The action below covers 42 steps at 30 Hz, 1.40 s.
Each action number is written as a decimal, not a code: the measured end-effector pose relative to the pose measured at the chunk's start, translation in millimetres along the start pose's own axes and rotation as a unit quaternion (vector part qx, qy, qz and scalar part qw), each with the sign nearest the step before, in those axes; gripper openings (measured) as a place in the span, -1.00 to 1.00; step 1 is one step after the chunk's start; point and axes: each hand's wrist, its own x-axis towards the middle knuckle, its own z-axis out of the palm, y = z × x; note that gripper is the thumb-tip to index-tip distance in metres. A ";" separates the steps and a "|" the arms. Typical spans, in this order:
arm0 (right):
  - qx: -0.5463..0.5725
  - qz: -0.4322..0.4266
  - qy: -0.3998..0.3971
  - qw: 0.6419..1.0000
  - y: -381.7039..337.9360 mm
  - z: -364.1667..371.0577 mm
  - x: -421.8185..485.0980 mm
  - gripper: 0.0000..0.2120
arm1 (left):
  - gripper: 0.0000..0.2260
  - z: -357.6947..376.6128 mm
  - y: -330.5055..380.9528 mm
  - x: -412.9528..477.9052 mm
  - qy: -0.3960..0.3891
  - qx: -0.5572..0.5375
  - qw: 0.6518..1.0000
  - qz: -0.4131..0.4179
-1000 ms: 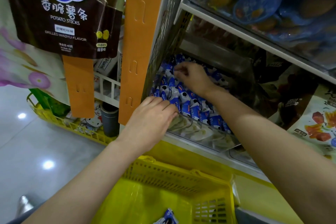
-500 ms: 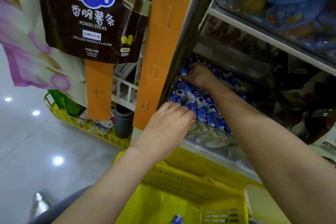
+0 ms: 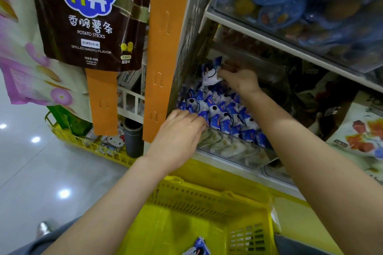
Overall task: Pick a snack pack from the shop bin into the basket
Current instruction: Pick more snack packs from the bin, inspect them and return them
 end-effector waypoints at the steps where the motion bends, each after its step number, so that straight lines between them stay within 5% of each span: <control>1: 0.040 0.013 0.002 0.999 -2.8 -7.5 -8.1 -0.69 | -0.79 0.4 1.2 -0.2 0.005 -0.011 1.000 -0.005; 8: 0.185 0.035 -0.113 0.976 4.3 -53.7 -93.0 -0.71 | -0.85 -9.4 32.8 -7.9 0.147 -0.268 0.942 -0.142; 10: 0.191 0.018 -0.139 0.972 12.2 -63.2 -117.0 -0.71 | -0.90 -11.3 43.2 -13.8 0.126 -0.394 0.885 -0.214; 13: 0.199 -0.012 -0.197 0.960 26.0 -69.1 -148.5 -0.70 | -0.83 -12.3 58.7 -24.2 0.031 -0.599 0.736 -0.315; 14: 0.189 -0.016 -0.219 0.957 31.0 -68.0 -157.3 -0.69 | -0.84 -11.0 62.0 -28.7 0.012 -0.612 0.722 -0.323; 17: 0.154 -0.009 -0.252 0.956 48.5 -57.6 -178.3 -0.74 | -0.78 -6.8 67.5 -44.8 -0.018 -0.587 0.751 -0.301; 22: 0.167 0.022 -0.196 0.966 70.9 -36.5 -197.5 -0.90 | -0.75 2.7 73.0 -63.7 -0.066 -0.545 0.790 -0.273; 28: 0.220 0.064 -0.167 0.959 88.5 -21.1 -207.3 -0.87 | -0.90 12.3 66.4 -66.7 -0.054 -0.504 0.816 -0.278; 34: 0.250 0.092 -0.141 0.953 100.8 -9.9 -216.5 -0.87 | -0.81 25.4 65.4 -66.9 -0.035 -0.477 0.822 -0.310; 37: 0.196 0.046 -0.106 0.974 106.6 -10.0 -217.4 -0.91 | -0.79 32.3 66.6 -68.0 -0.048 -0.484 0.798 -0.355; 42: 0.009 -0.078 -0.055 0.995 113.7 -15.8 -219.1 -0.95 | -0.86 35.8 73.3 -64.9 -0.098 -0.563 0.675 -0.468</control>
